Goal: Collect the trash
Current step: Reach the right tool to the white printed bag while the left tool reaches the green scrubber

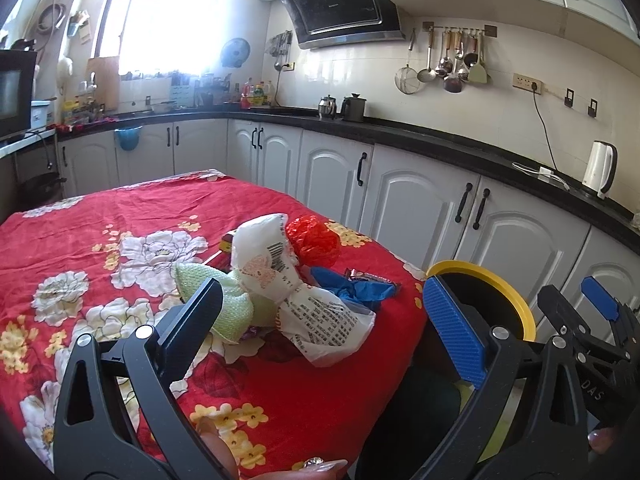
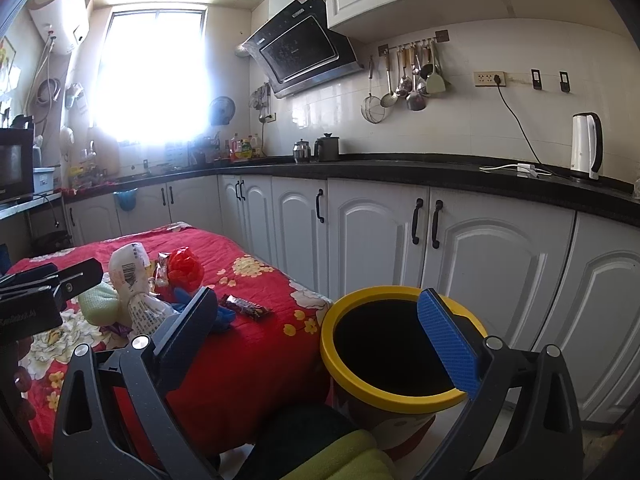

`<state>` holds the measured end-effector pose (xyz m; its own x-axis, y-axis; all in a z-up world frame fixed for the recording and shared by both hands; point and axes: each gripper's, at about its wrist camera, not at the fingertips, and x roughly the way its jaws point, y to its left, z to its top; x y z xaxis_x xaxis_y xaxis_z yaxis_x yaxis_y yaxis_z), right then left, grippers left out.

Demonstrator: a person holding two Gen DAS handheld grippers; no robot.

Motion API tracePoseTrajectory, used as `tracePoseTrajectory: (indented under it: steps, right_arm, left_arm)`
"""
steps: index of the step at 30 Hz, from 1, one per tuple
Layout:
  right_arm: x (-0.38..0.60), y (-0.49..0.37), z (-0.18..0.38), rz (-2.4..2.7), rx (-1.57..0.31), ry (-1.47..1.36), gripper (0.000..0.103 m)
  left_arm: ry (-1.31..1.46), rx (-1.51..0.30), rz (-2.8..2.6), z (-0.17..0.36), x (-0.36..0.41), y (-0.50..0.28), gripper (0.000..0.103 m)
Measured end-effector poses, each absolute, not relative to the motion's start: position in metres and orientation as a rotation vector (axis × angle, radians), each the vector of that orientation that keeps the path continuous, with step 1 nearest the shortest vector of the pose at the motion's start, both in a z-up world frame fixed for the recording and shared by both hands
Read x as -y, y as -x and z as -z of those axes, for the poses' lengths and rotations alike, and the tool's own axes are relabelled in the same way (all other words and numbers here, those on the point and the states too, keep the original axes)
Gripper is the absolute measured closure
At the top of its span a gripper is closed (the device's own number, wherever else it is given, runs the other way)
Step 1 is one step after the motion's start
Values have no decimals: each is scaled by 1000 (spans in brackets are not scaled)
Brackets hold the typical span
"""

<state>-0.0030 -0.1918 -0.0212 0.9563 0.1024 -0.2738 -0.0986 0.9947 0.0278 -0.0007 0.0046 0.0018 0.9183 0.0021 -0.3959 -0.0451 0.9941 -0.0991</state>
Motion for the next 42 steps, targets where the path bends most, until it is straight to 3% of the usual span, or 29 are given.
tracePoseTrajectory:
  steps: [22,40,42]
  right_arm:
    - [110,-23,16,-387,-312,130,6]
    - [21,-72,56,-648,-437,355,7]
    - [16,-75,60,-659,-443,371,12]
  left_arm:
    - [225,-399,-222,-12,-85,-9,11]
    - [427,-590,-153,29,-148,-36,11]
    - [451,-608,-126,32,-148,-42,11]
